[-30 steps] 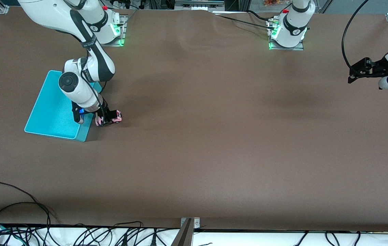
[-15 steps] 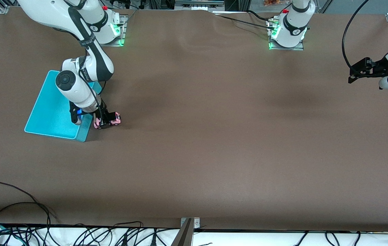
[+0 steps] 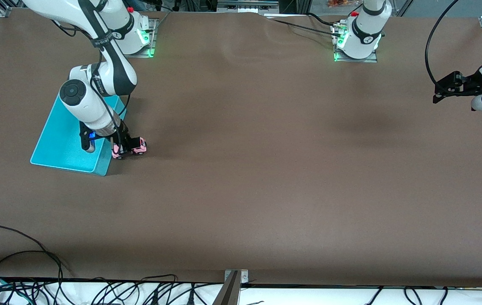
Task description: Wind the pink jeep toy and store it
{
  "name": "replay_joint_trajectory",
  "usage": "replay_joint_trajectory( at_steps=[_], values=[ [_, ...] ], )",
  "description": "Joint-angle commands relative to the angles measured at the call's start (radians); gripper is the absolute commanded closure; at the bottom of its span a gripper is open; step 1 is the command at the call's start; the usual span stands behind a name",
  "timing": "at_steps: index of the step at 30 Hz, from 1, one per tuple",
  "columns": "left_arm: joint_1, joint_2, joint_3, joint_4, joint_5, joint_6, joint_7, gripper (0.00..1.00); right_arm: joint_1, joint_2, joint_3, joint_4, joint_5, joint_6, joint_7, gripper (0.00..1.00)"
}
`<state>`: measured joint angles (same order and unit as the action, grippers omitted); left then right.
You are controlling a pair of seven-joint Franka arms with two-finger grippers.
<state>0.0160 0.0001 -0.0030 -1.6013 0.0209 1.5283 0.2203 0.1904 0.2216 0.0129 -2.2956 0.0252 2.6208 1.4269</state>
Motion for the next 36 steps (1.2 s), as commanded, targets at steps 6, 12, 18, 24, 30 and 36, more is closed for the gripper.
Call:
replay_joint_trajectory(
  at_steps=[6, 12, 18, 24, 30, 36],
  values=[
    [0.005, 0.015, -0.002, 0.034, -0.01, -0.011, 0.002, 0.0, -0.008, -0.062, 0.009, 0.01, 0.015, -0.059, -0.046, 1.0],
    [0.007, 0.015, -0.002, 0.032, -0.01, -0.011, 0.004, 0.0, -0.008, -0.096, 0.009, 0.056, 0.016, -0.177, -0.088, 1.0],
    [0.005, 0.017, -0.002, 0.034, -0.01, -0.011, 0.002, 0.0, -0.014, -0.133, 0.006, 0.07, 0.015, -0.228, -0.166, 1.0],
    [0.007, 0.015, -0.002, 0.032, -0.01, -0.011, 0.004, 0.0, -0.055, -0.165, 0.001, 0.076, 0.016, -0.329, -0.362, 1.0],
    [0.007, 0.015, -0.002, 0.034, -0.01, -0.011, 0.004, 0.0, -0.066, -0.177, -0.059, 0.077, 0.016, -0.389, -0.517, 1.0],
    [0.007, 0.017, -0.002, 0.034, -0.01, -0.011, 0.004, 0.0, -0.068, -0.183, -0.108, 0.076, 0.015, -0.449, -0.684, 1.0]
  ],
)
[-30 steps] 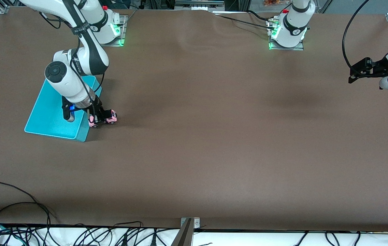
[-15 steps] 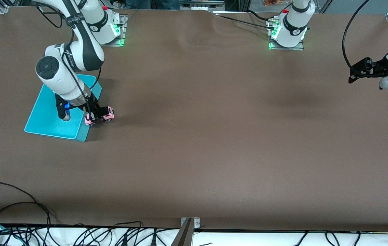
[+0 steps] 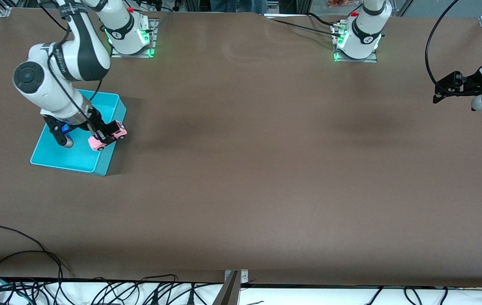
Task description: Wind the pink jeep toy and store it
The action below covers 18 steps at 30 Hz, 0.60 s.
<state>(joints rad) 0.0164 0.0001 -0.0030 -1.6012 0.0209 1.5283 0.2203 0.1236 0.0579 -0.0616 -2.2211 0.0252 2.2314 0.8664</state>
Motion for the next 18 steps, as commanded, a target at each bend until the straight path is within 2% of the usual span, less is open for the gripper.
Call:
replay_joint_trajectory(
  at_steps=[1, 18],
  values=[
    [0.007, 0.015, -0.002, 0.034, -0.01, -0.011, 0.004, 0.0, -0.001, -0.021, -0.041, 0.001, 0.013, -0.062, -0.142, 1.0],
    [0.007, 0.015, -0.002, 0.034, -0.01, -0.011, 0.004, 0.0, -0.002, 0.003, -0.227, -0.06, 0.002, -0.064, -0.601, 1.0]
  ],
)
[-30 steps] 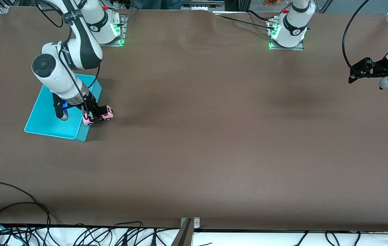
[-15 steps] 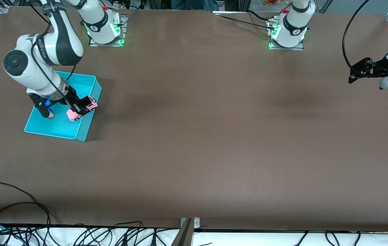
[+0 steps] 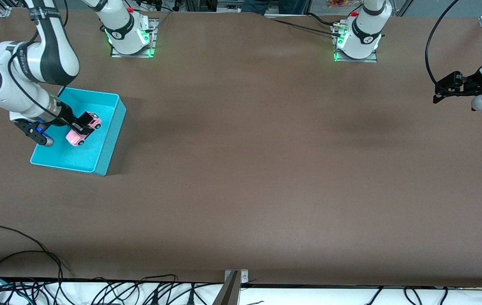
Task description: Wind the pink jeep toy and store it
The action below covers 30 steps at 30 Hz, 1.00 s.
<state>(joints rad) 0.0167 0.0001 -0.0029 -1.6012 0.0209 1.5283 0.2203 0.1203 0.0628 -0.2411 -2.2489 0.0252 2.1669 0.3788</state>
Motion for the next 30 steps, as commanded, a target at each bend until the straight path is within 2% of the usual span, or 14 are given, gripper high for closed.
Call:
replay_joint_trajectory(
  at_steps=[1, 8, 18, 30],
  values=[
    [0.006, 0.017, -0.002, 0.033, -0.01, -0.011, 0.004, 0.0, 0.001, 0.003, -0.056, -0.035, 0.001, 0.004, -0.13, 1.0],
    [0.006, 0.017, -0.002, 0.033, -0.012, -0.011, 0.004, 0.0, -0.037, 0.057, -0.079, -0.057, -0.021, 0.017, -0.258, 1.0],
    [0.005, 0.017, -0.002, 0.033, -0.012, -0.011, 0.002, 0.0, -0.041, 0.13, -0.101, -0.159, -0.019, 0.169, -0.261, 1.0],
    [0.005, 0.017, -0.002, 0.033, -0.012, -0.011, 0.002, 0.0, -0.041, 0.17, -0.101, -0.164, -0.021, 0.188, -0.262, 1.0]
  ],
)
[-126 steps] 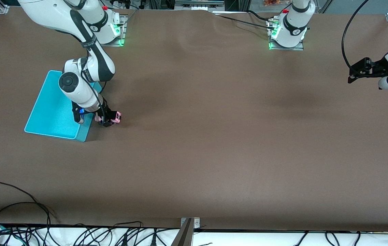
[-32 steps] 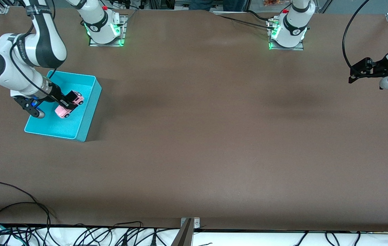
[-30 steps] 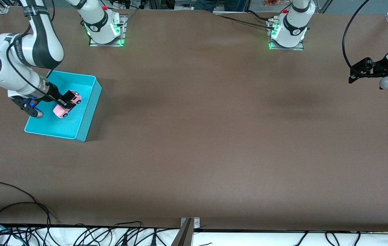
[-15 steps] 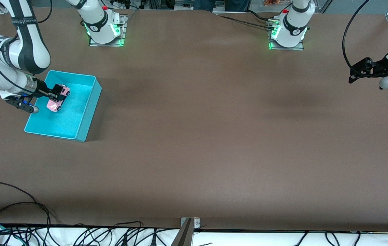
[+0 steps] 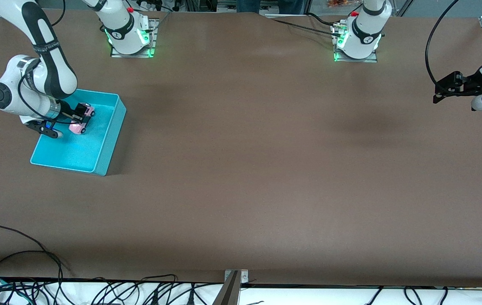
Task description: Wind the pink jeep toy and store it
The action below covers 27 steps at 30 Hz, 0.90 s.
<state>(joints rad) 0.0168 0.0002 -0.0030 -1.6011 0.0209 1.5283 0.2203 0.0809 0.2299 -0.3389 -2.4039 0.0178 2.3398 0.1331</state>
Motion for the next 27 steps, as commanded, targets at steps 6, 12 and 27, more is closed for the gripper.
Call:
replay_joint_trajectory(
  at_steps=[6, 12, 27],
  values=[
    [0.005, 0.017, -0.002, 0.033, -0.012, -0.011, 0.002, 0.0, -0.001, 0.031, -0.002, -0.009, -0.013, 0.049, -0.015, 1.0],
    [0.005, 0.015, -0.002, 0.033, -0.012, -0.011, 0.004, 0.0, -0.001, 0.037, -0.002, -0.007, -0.013, 0.047, -0.015, 0.76],
    [0.005, 0.017, -0.002, 0.033, -0.012, -0.011, 0.004, 0.0, -0.001, 0.031, 0.003, -0.007, -0.015, 0.036, -0.006, 0.0]
  ],
)
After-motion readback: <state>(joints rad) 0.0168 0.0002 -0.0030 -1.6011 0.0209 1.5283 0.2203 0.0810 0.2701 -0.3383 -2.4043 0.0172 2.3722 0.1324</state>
